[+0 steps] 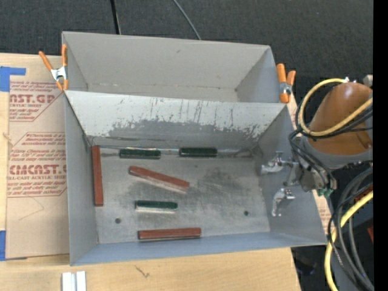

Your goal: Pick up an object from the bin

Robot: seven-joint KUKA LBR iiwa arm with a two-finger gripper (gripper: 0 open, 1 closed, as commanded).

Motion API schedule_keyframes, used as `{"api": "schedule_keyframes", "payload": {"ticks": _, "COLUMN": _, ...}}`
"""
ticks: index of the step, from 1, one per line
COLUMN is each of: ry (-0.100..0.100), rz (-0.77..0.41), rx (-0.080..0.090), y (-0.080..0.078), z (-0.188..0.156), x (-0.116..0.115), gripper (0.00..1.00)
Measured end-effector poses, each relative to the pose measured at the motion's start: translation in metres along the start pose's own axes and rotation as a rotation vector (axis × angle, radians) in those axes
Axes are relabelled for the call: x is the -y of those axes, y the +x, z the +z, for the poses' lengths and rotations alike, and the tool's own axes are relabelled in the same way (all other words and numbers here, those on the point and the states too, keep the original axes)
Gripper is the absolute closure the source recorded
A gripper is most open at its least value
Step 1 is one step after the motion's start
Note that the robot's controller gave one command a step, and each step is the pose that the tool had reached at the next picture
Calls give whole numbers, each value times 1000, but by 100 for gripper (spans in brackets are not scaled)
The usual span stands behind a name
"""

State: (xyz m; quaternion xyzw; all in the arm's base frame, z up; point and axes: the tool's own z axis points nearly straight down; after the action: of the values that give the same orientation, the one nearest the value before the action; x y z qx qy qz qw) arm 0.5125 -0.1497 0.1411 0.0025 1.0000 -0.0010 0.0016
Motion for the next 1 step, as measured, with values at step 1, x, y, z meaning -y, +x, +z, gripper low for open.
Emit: {"api": "schedule_keyframes", "payload": {"ticks": 1, "ry": -4, "rz": -53, "rx": -5, "y": 0, "z": 16, "x": -40, "gripper": 0}}
